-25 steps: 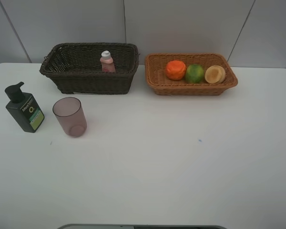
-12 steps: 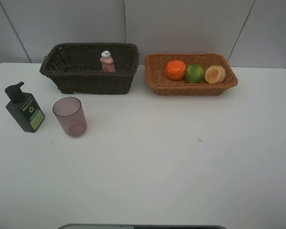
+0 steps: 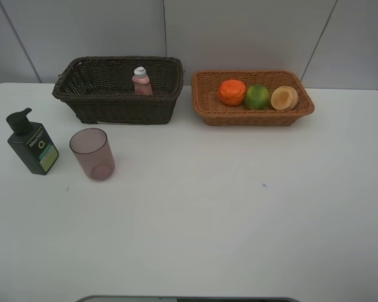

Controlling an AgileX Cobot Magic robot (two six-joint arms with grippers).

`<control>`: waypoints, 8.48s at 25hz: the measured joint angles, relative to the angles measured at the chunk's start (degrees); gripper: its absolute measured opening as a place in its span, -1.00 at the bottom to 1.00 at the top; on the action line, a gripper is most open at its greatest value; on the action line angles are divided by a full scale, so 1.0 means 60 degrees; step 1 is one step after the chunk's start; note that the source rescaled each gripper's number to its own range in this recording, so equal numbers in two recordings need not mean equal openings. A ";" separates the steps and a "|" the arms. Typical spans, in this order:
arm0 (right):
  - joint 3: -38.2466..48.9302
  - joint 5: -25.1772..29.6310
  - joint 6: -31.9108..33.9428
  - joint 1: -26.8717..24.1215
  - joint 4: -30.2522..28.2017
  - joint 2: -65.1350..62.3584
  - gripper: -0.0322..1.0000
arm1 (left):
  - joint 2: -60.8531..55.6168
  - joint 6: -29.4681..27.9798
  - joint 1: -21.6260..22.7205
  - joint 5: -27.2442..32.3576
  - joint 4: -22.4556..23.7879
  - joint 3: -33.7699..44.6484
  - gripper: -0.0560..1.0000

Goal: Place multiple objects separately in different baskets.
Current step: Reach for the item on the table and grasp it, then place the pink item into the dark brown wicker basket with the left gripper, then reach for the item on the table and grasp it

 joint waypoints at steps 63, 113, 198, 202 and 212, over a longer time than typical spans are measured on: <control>0.0008 0.0000 0.0000 0.0000 0.0008 0.0000 1.00 | 1.0383 -0.0646 -0.5040 -0.2639 0.1960 -0.3163 0.88; 0.0028 0.0000 0.0000 0.0000 0.0005 0.0000 1.00 | 0.9803 -0.1373 -0.3591 -0.0329 0.1880 -0.8183 -0.88; 0.0028 0.0000 0.0000 0.0000 0.0026 0.0000 1.00 | 0.5875 -0.0996 -0.0579 -0.2689 0.1032 -0.2440 0.99; 0.0028 0.0000 0.0000 0.0000 0.0026 0.0000 1.00 | 0.5875 -0.0996 -0.0343 -0.3314 0.1189 -0.1959 0.99; 0.0028 0.0000 0.0000 0.0000 0.0026 0.0000 1.00 | 0.7117 -0.0609 -0.0217 -0.4069 0.1279 -0.1669 0.99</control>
